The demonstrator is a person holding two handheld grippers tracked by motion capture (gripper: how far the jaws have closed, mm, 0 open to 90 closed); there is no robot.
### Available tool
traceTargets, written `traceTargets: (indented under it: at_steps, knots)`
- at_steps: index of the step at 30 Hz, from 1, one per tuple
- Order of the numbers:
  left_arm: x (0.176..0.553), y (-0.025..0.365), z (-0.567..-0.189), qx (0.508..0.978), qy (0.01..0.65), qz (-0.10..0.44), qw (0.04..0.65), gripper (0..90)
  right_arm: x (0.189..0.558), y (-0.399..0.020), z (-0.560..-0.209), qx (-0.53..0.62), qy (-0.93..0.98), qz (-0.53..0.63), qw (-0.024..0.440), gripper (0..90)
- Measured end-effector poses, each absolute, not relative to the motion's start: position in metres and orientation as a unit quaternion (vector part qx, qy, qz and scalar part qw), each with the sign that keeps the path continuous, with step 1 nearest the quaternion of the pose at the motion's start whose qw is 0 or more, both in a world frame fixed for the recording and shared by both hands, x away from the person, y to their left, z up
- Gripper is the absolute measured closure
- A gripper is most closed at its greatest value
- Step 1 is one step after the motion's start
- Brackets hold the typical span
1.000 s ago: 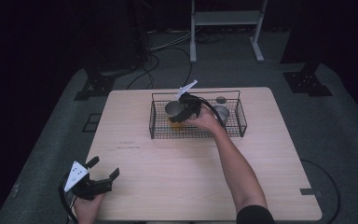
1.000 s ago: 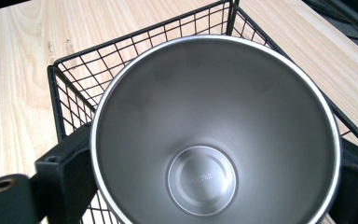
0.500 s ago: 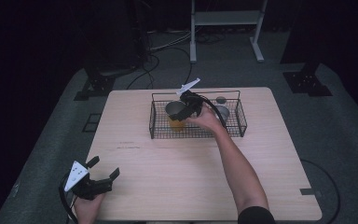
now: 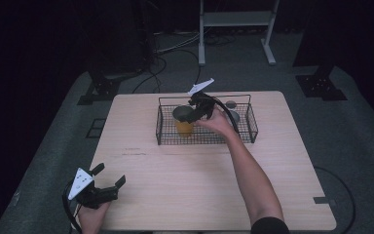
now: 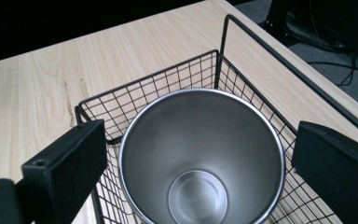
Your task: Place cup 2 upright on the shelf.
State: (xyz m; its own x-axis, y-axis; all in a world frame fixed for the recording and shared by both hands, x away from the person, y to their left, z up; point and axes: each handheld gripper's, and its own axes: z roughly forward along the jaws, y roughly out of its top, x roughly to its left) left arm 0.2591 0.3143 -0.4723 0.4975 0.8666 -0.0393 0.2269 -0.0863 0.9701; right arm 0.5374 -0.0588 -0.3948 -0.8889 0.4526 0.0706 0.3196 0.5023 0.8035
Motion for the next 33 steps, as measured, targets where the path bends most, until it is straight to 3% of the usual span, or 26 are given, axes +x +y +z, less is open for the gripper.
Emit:
traceTargets:
  at_steps: [33]
  knots:
    - [0.252, 0.317, -0.473, 0.675, 0.413, 0.296, 0.535, 1.7, 0.507, -0.089, -0.366, 0.21, 0.833, 0.507, 0.074, 2.7]
